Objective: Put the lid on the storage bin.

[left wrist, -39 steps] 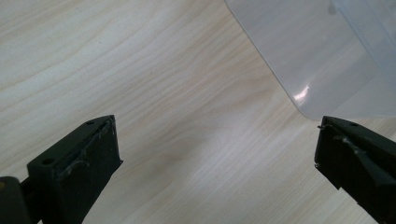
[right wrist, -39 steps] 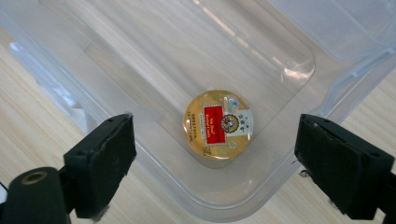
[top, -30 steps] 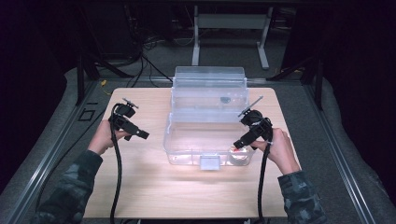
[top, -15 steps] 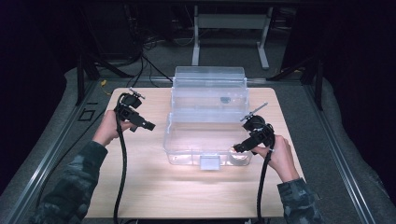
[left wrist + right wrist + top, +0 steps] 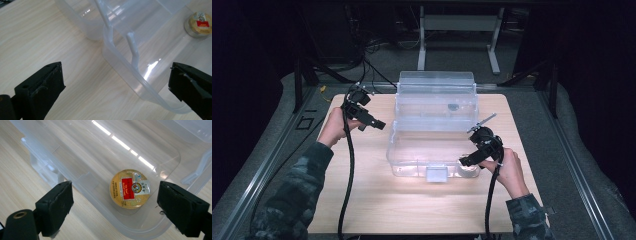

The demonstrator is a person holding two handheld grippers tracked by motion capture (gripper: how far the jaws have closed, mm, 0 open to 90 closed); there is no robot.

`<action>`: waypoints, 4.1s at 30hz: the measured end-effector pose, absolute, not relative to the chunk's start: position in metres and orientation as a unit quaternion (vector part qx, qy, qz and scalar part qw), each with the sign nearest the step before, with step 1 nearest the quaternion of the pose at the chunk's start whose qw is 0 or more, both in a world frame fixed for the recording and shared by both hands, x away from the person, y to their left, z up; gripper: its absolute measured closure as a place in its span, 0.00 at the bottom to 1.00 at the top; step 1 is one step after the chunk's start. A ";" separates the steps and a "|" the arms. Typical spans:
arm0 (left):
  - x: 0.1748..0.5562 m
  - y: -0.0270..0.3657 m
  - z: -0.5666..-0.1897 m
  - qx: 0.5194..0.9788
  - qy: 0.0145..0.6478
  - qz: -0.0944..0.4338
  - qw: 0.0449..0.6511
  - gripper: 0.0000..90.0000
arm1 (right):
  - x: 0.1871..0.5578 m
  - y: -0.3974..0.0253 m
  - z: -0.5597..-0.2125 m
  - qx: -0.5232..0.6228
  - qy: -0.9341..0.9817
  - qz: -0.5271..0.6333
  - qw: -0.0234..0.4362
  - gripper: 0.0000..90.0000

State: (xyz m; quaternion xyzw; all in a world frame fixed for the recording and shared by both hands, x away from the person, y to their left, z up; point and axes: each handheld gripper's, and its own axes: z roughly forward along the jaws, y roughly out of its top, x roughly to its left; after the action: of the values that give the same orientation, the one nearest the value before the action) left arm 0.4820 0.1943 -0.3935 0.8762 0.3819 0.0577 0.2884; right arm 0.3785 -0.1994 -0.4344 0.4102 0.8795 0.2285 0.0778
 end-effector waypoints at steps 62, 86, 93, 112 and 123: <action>0.568 0.077 -0.396 0.895 0.332 0.107 0.278 0.45 | 0.361 -0.191 -0.464 0.405 0.876 0.253 0.066 0.56; 0.559 0.077 -0.393 0.900 0.321 0.088 0.283 0.81 | 0.350 -0.190 -0.466 0.423 0.854 0.284 0.104 0.56; 0.555 0.073 -0.388 0.905 0.312 0.092 0.274 0.83 | 0.348 -0.189 -0.467 0.428 0.850 0.286 0.115 0.56; 0.546 0.077 -0.381 0.906 0.301 0.091 0.283 0.86 | 0.350 -0.189 -0.468 0.430 0.845 0.294 0.121 0.54; 0.539 0.079 -0.375 0.907 0.293 0.080 0.290 0.87 | 0.351 -0.188 -0.468 0.433 0.843 0.294 0.123 0.53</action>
State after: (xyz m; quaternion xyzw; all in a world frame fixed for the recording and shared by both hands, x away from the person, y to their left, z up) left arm 0.5385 0.0794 -0.3753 0.9074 0.2931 0.0798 0.2905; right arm 0.3512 -0.1883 -0.4676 0.4332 0.8431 0.2941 0.1227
